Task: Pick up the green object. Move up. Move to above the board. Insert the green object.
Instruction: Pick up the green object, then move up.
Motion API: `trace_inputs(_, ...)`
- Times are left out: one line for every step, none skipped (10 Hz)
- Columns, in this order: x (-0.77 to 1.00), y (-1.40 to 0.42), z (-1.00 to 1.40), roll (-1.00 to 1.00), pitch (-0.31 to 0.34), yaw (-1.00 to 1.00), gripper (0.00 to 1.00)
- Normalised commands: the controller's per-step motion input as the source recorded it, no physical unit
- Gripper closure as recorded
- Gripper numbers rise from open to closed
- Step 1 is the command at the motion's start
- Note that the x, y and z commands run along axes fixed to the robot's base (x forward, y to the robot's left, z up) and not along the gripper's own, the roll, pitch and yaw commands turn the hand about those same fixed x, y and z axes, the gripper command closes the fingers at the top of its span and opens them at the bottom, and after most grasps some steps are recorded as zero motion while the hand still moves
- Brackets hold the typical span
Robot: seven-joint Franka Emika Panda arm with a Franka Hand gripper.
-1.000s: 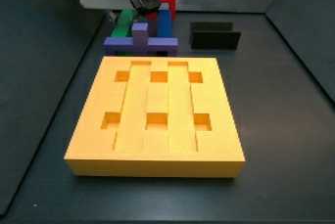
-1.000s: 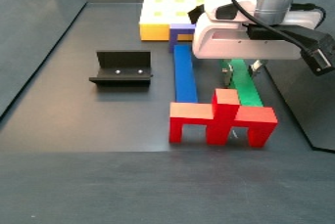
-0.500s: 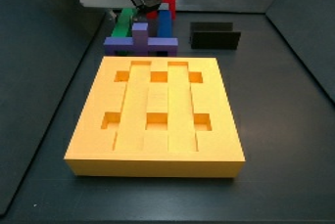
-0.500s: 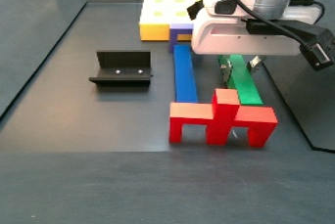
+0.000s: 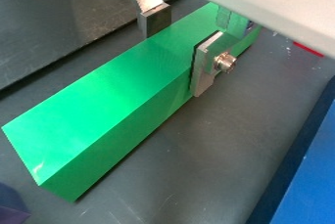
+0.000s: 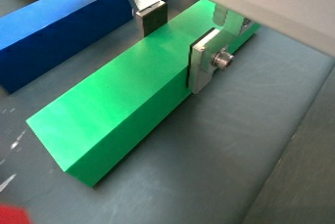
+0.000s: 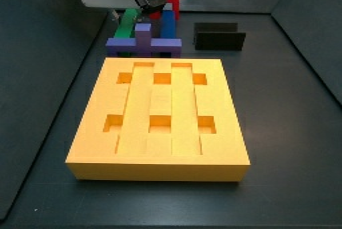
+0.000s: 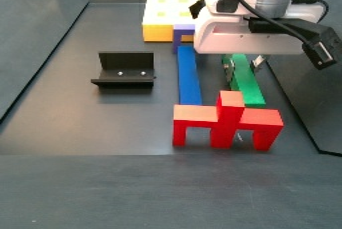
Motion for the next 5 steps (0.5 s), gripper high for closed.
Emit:
trace_inputs(0.0,0.0,0.0,0.0,0.0,0.0,1.0)
trace_inputs(0.0,0.0,0.83,0.0,0.0,0.0,1.0)
trace_inputs(0.01,-0.01,0.84,0.0,0.007,0.0,1.0)
trace_inputs(-0.04,0.0,0.63,0.0,0.079,0.0,1.0)
trace_inputs(-0.01,0.01,0.35,0.02,0.073,-0.01,1.0)
